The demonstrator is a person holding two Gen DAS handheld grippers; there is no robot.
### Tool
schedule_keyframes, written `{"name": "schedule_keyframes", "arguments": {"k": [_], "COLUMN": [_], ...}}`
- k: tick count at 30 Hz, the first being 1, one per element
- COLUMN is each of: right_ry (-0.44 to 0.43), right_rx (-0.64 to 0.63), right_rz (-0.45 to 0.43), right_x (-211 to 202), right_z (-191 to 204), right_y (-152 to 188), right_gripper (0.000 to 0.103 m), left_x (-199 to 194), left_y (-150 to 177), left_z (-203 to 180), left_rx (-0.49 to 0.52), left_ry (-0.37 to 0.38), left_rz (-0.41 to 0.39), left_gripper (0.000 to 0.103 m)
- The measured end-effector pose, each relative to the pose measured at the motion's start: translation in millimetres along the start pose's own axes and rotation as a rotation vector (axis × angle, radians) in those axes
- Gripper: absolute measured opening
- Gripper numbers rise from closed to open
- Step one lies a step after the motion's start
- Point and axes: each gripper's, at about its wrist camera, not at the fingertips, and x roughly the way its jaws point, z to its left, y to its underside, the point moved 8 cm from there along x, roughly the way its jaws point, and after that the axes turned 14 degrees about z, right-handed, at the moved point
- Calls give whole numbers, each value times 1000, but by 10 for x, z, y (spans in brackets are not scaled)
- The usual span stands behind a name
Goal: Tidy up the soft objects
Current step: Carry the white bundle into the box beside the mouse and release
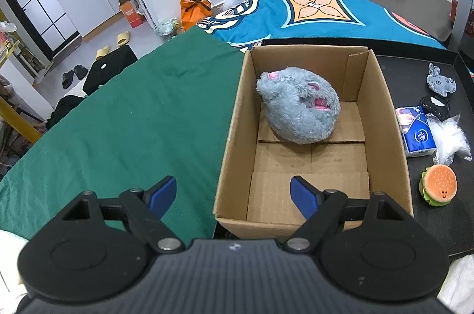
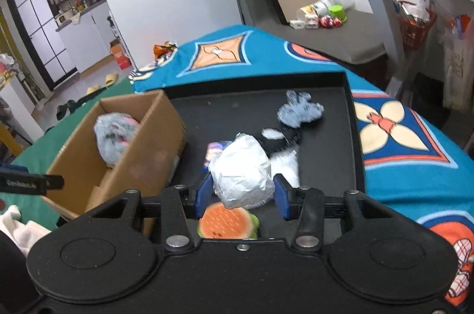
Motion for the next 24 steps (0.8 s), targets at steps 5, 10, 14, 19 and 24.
{"name": "schedule_keyframes", "arguments": {"k": [5,10,14,19,24], "right_ry": [-7,-15,-29,-34,-33], "right_rx": [-17,-40,-58,-97,-155], "right_rz": [-31,-56,-71,-76,-61], "right_x": [-69,-118,-143,-118,-55], "right_z": [189,399,580,829,1109], "right_y": [-155,-243,-270,-303,-334], "right_gripper": [44,44,44,44,44], "left_x": [4,21,56,120,165], "left_y": [0,9,22,45,54], "left_z": [57,124,173,216,214], "left_rx": [-6,-11,-20,-30,-27], "left_ry": [25,43,69,100,143], "left_rz": [1,-1,1,1,-6], "left_gripper": [83,83,83,83,80]}}
